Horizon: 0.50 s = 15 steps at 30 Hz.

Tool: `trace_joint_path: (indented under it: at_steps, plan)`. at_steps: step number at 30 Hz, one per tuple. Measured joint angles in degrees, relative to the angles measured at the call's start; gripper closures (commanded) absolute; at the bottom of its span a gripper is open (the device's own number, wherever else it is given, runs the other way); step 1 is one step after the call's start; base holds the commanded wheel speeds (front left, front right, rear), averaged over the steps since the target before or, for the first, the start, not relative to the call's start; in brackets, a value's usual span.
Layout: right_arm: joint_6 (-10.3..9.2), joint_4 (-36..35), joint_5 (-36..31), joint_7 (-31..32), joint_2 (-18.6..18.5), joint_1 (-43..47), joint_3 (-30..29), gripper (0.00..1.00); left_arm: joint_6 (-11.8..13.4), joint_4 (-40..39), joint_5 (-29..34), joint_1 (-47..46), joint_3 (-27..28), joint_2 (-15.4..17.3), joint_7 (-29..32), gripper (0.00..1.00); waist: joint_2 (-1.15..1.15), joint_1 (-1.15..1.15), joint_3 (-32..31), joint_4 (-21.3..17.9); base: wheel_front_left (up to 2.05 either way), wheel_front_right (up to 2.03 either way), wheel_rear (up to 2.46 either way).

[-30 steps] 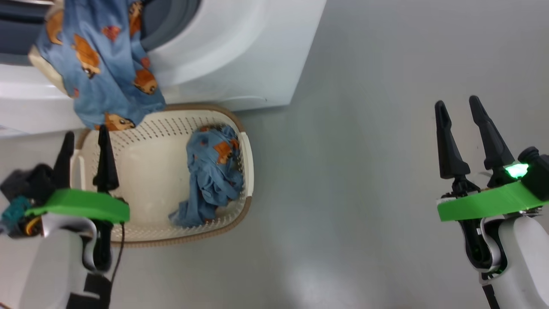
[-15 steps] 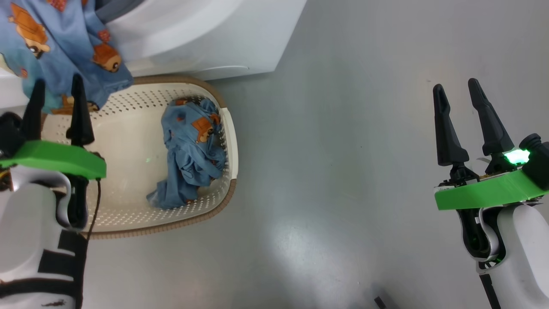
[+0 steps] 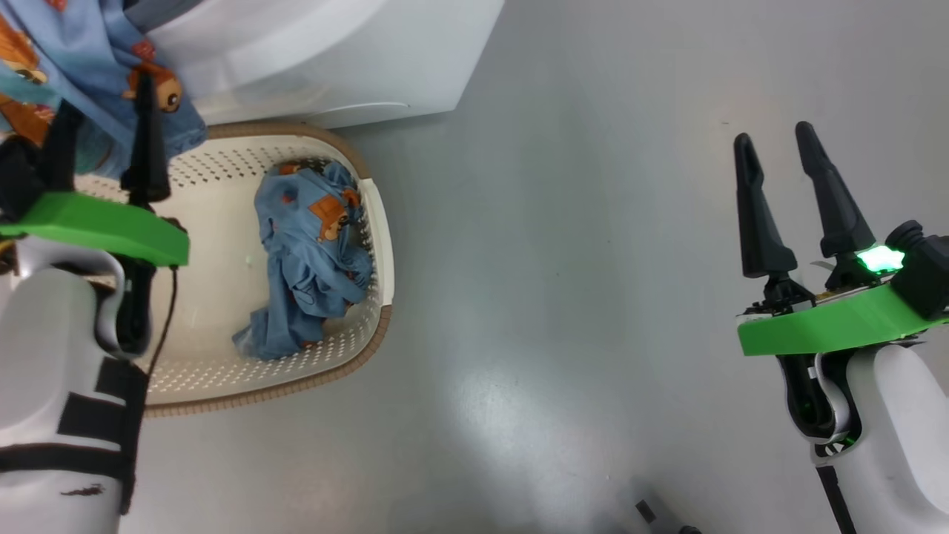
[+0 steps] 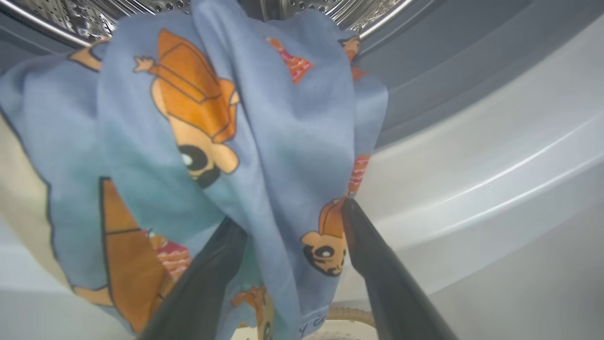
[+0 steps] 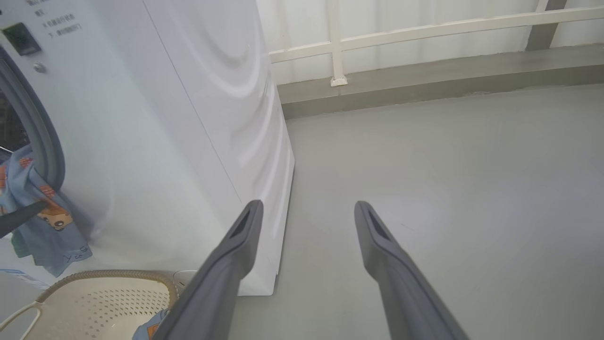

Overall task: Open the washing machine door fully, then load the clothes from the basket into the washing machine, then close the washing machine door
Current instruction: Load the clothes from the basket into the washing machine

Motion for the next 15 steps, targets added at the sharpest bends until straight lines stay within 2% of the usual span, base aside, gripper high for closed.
trace_joint_path:
  at_steps: [5, 6, 7, 10, 15]
  plan:
    - [0.0, -0.04, 0.0, 0.0, 0.22, -0.55, 0.75, 0.0, 0.0, 0.78, -1.24, -1.74, -0.02, 0.87, 0.0, 0.0, 0.0, 0.0, 0.11, -0.94, 0.0, 0.0, 0.0]
    - [0.0, -0.04, 0.0, 0.0, 0.22, -0.54, 0.75, 0.0, 0.0, 1.24, -1.74, -2.08, 0.01, 0.89, 0.0, 0.07, 0.0, 0.0, 0.12, -1.14, 0.0, 0.0, 0.0]
    - [0.0, -0.04, 0.0, 0.0, 0.22, -0.54, 0.75, 0.0, 0.0, 1.75, -1.93, -2.35, 0.0, 0.93, 0.0, 0.5, 0.0, 0.0, 0.14, -1.32, 0.0, 0.0, 0.0]
    - [0.0, -0.04, 0.0, 0.0, 0.23, -0.54, 0.75, 0.0, 0.0, 3.03, -1.93, -2.63, 0.03, 1.58, 0.0, 1.0, 0.0, 0.0, 0.05, -1.78, 0.0, 0.0, 0.0]
    - [0.0, -0.03, 0.0, 0.0, 0.25, -0.51, 0.67, 0.0, 0.0, 4.72, -2.3, -2.65, 1.77, 2.32, 0.0, 1.0, 0.0, 0.0, -0.46, -2.1, 0.0, 0.0, 0.0]
